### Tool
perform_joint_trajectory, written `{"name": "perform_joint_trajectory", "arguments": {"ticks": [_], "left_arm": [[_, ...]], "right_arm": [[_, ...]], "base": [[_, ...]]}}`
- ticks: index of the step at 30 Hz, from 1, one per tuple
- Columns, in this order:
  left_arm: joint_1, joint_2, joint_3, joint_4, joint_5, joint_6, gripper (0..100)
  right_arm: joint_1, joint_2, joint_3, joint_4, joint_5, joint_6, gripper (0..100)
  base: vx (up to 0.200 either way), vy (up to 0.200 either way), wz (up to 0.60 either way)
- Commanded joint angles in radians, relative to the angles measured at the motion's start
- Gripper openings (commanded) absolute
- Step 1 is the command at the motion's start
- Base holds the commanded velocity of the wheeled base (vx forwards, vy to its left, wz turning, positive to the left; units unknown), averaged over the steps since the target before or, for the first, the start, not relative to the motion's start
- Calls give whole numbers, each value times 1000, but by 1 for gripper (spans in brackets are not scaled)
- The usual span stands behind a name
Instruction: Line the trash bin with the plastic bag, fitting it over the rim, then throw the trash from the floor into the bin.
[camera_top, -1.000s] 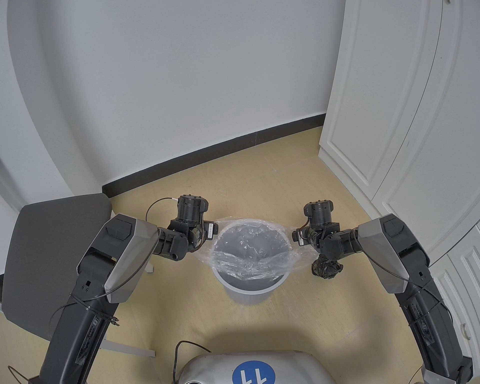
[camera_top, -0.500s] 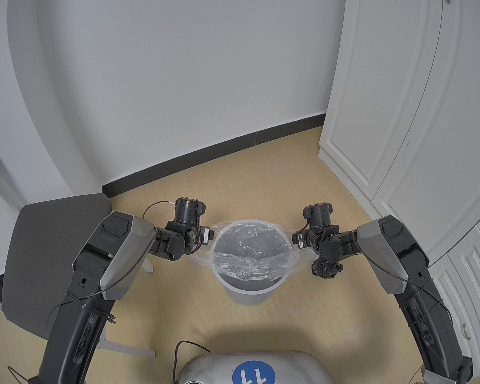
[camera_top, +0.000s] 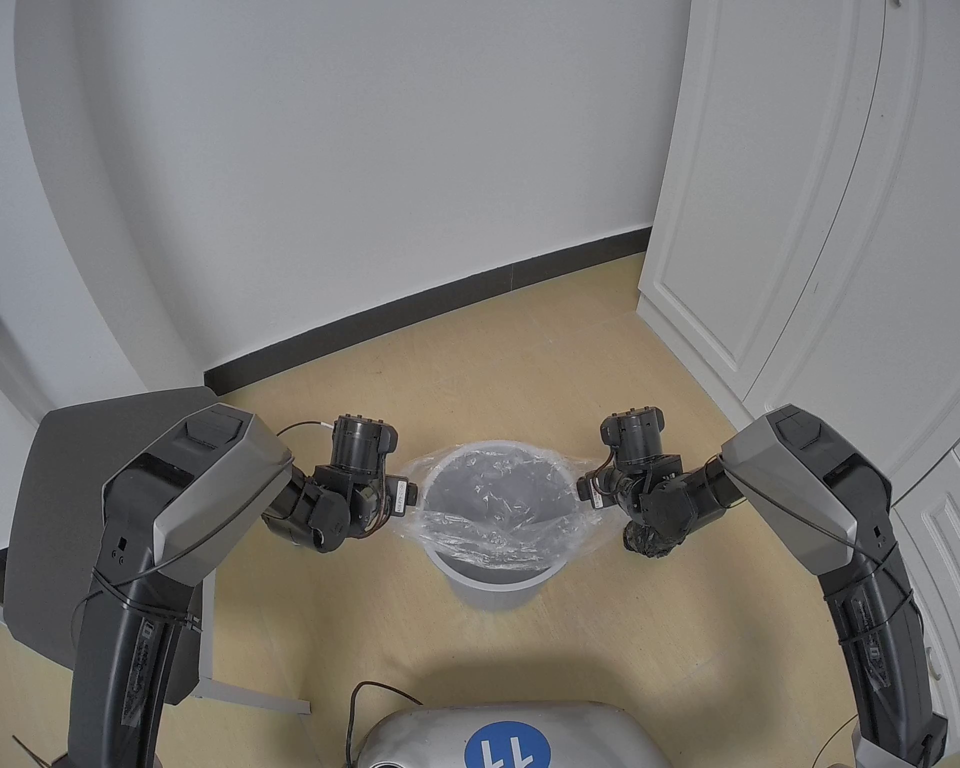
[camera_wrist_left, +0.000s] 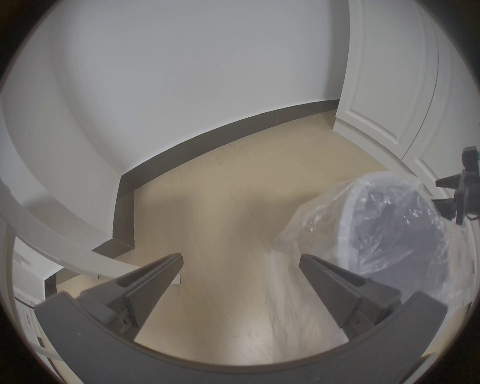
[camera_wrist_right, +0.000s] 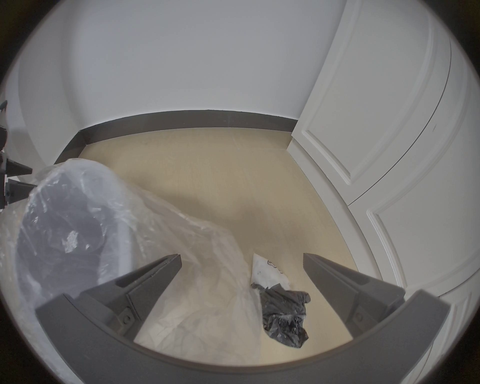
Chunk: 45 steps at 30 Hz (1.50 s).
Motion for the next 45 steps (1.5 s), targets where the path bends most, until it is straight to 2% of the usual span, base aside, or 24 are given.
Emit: {"name": "perform_joint_trajectory", "arguments": {"ticks": [1, 12, 21, 28, 45], "left_arm": [[-3, -75, 130, -68, 1, 3, 100], [-40, -109, 287, -135, -1, 9, 100], [-62, -129, 360, -144, -1, 9, 100], [-65, -132, 426, -197, -2, 10, 100], [-65, -124, 526, -198, -35, 33, 100]], "right_arm": [[28, -101, 123, -40, -37, -2, 100], [45, -169, 353, -113, -56, -7, 100], [76, -201, 489, -134, -63, -5, 100], [94, -181, 506, -174, -63, -7, 100], [97, -149, 546, -175, -62, -7, 100]], "base": [[0, 0, 0], [0, 0, 0], [0, 0, 0], [0, 0, 0], [0, 0, 0]]}}
